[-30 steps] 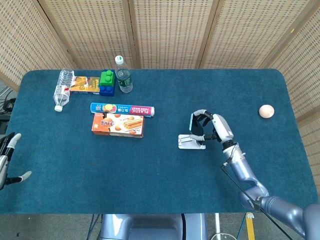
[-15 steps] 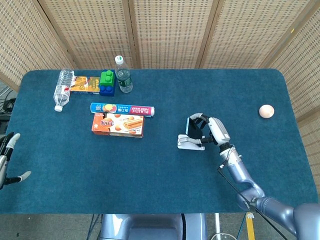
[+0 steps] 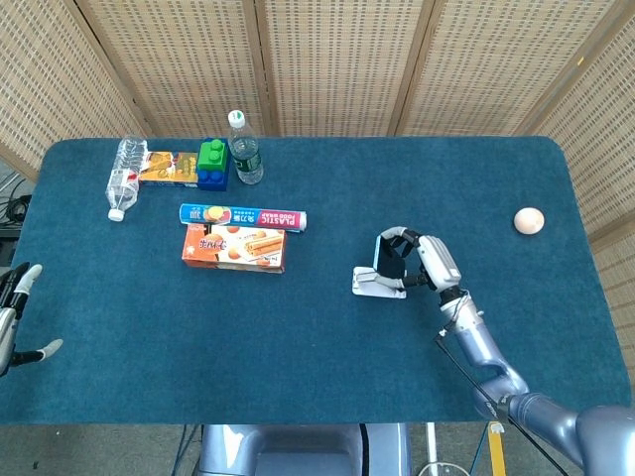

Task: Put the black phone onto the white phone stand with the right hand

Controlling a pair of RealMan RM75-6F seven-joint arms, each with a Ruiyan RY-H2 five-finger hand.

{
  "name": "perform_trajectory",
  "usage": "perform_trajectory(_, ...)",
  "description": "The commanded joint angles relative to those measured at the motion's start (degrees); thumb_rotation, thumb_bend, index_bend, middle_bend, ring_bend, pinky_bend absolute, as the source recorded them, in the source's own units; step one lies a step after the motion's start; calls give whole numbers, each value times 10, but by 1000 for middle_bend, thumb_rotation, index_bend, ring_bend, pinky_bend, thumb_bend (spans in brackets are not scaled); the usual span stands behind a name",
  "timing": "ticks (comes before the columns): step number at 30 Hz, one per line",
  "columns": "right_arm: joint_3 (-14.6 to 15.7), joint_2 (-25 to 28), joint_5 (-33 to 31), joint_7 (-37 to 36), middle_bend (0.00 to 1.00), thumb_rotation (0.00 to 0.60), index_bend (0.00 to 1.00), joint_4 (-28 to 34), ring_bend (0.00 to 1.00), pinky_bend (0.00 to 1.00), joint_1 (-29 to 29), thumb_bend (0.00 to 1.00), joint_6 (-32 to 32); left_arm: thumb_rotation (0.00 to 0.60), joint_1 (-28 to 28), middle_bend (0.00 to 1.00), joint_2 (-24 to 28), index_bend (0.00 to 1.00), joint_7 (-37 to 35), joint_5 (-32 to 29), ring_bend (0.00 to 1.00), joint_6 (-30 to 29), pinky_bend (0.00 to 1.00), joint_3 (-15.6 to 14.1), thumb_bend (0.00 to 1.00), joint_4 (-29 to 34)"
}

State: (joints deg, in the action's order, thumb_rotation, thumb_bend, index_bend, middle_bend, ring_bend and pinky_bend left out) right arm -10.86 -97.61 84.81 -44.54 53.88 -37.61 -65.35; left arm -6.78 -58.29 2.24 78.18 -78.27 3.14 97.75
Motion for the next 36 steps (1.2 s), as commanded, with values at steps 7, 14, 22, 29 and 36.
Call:
perform_trajectory(7, 15, -3, 8, 4, 529, 600, 467, -5, 508, 490, 8, 311, -8, 600, 0, 0, -1, 0, 4, 1, 0, 0, 0, -1, 0, 1)
perform_trajectory(14, 18, -11, 9, 7, 529, 600, 467, -8, 508, 490, 6, 311, -9, 600, 0, 0, -1, 0, 4, 0, 0, -1, 0, -1, 0, 1)
perform_trajectory(22, 16, -18, 6, 10, 529, 600, 467, -16, 508, 490, 4, 311, -9, 600, 0, 0, 0, 0, 0, 1, 0, -1, 0, -1, 0, -1)
perform_trajectory(29, 13, -25, 1, 14, 529, 600, 467, -23, 508, 490, 3, 311, -8, 600, 0, 0, 0, 0, 2, 1, 0, -1, 0, -2, 0, 3)
perform_trajectory(36, 13, -25, -1, 23, 526, 600, 467, -14, 508, 490, 1, 311, -5, 600, 0, 0, 0, 0, 3, 0, 0, -1, 0, -2, 0, 3)
